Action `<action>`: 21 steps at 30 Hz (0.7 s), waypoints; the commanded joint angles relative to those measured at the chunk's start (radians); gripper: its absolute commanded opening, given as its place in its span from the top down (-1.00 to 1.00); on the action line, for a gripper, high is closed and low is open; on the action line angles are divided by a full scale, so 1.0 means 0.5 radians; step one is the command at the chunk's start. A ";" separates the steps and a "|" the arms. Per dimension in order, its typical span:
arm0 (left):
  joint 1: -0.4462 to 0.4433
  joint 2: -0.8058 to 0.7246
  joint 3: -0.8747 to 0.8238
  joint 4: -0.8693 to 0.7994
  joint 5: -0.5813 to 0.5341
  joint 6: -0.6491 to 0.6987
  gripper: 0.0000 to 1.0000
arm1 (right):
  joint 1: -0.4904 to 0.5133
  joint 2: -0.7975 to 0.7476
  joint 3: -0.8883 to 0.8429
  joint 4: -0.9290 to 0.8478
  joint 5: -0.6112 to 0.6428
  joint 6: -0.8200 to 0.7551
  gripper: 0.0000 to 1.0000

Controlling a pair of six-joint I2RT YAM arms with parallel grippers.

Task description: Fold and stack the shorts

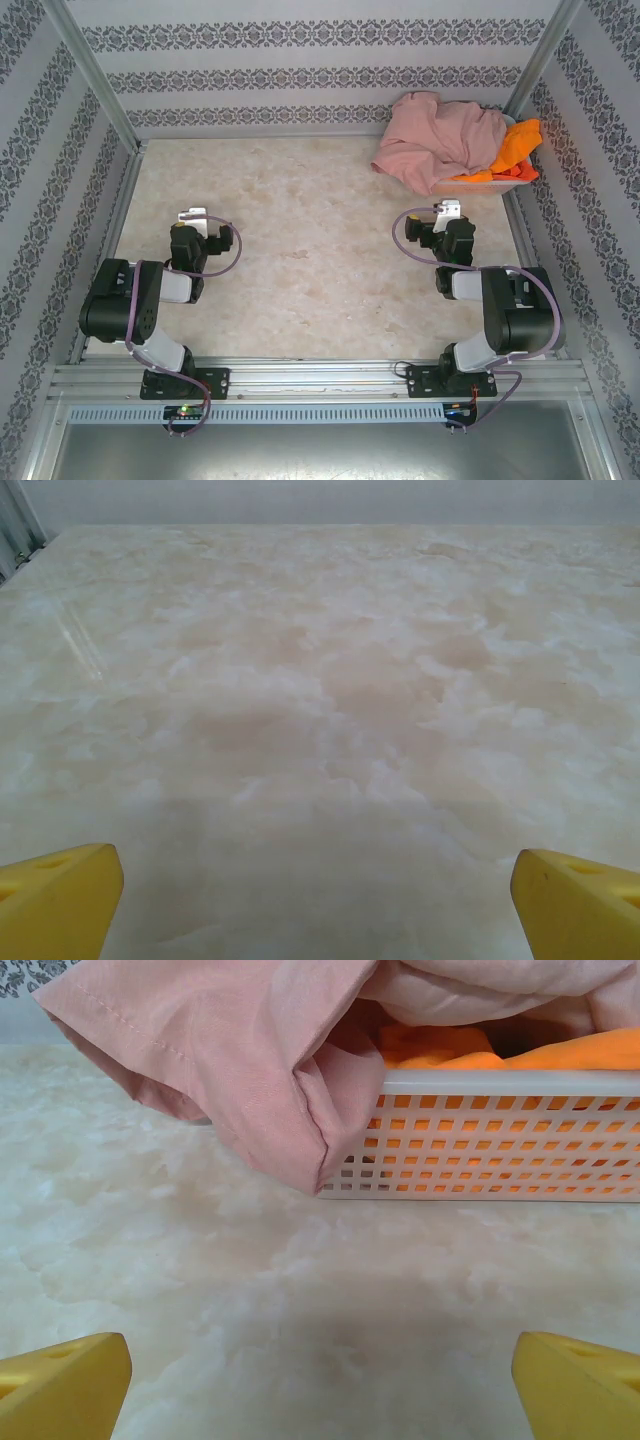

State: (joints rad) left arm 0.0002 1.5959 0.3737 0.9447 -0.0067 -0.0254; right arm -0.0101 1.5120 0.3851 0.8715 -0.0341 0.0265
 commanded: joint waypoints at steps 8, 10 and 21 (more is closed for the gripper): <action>0.012 -0.023 0.032 -0.028 0.027 0.045 -1.00 | 0.017 -0.008 0.009 0.024 -0.008 -0.004 -0.95; 0.012 -0.021 0.031 -0.030 0.029 0.043 -1.00 | 0.017 -0.006 0.009 0.024 -0.008 -0.002 -0.95; 0.012 -0.022 0.035 -0.030 0.029 0.042 -1.00 | 0.008 -0.004 0.018 0.012 -0.026 0.008 -0.96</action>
State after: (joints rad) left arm 0.0002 1.5959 0.3737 0.9443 -0.0063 -0.0254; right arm -0.0101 1.5120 0.3851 0.8711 -0.0345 0.0265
